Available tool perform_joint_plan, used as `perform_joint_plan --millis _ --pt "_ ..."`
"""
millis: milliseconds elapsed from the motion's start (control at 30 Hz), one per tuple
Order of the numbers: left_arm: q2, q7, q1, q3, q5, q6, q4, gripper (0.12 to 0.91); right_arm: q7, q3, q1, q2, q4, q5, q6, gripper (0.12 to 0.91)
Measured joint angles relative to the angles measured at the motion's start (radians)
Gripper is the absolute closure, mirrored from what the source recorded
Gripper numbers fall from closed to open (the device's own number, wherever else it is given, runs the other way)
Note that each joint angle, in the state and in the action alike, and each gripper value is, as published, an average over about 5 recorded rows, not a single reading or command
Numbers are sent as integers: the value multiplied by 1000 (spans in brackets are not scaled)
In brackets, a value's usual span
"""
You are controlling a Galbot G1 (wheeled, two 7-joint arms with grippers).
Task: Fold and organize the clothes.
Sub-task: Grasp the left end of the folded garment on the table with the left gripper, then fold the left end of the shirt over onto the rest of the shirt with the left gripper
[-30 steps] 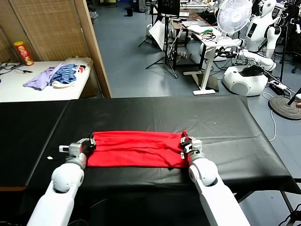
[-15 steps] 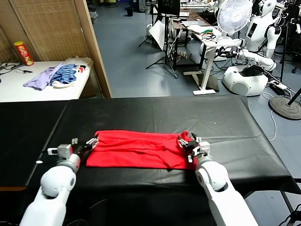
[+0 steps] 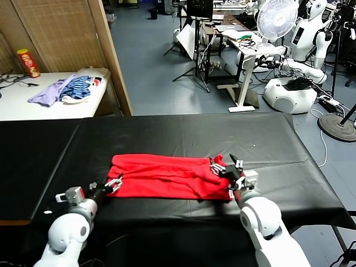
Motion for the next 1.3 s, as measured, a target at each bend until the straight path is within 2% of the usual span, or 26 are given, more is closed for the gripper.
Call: perform_joint_plan --millis 267,367,567,733,867,967,1033,1133,1300 --pt "-2 2 -15 14 32 -2 17 794 1 8 -24 5 34 -26 6 227" --pt "2 10 -14 21 92 -16 17 885 7 9 -26 10 44 -39 2 227" --pt "30 11 8 9 270 -73 6 888 23 15 -31 15 52 -60 -4 227" --pt "93 7 42 -43 463 -105 -2 888 26 14 -34 22 52 -63 -6 227" --pt "151 6 70 -87 532 -110 -12 888 26 9 -36 33 51 -75 -6 227" --pt "165 1 74 -90 513 -85 -39 888 26 13 -43 36 53 -87 -6 227" --pt "159 -13 70 -76 465 -56 -68 888 25 20 -52 36 56 -91 -6 227" --pt "133 -31 58 -35 355 -19 -122 888 26 35 -67 33 60 -94 -6 227" --pt "63 -39 25 67 175 12 -197 888 29 58 -87 33 60 -98 -6 227"
